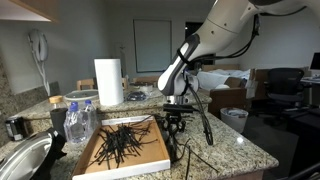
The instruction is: Put some of the zip ties on the counter on the box
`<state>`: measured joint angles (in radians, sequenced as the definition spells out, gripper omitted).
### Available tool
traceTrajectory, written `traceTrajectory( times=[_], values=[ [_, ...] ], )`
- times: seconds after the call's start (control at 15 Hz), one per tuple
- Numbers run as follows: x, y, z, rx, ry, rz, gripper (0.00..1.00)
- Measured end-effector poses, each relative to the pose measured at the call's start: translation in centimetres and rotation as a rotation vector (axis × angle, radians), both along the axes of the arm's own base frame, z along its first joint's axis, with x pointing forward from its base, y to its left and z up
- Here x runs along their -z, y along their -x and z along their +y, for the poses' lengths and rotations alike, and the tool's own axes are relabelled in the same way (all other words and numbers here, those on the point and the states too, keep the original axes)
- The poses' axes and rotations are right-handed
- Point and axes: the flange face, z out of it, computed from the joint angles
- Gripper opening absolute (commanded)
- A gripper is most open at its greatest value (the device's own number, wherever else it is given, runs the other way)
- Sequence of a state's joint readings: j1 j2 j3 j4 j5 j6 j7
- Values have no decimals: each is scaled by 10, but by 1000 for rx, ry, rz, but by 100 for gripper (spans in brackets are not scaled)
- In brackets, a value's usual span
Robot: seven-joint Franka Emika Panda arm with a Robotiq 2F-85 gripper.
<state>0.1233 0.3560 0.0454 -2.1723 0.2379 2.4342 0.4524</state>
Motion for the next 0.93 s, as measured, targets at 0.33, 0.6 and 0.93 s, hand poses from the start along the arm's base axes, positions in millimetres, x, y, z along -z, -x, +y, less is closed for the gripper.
traceTrajectory(
  times=[0.33, 0.6, 0.93],
  values=[
    [-9, -1, 0, 0, -2, -15, 51],
    [-9, 5, 0, -2, 0, -10, 75],
    [-10, 13, -2, -2, 3, -3, 100]
  ],
)
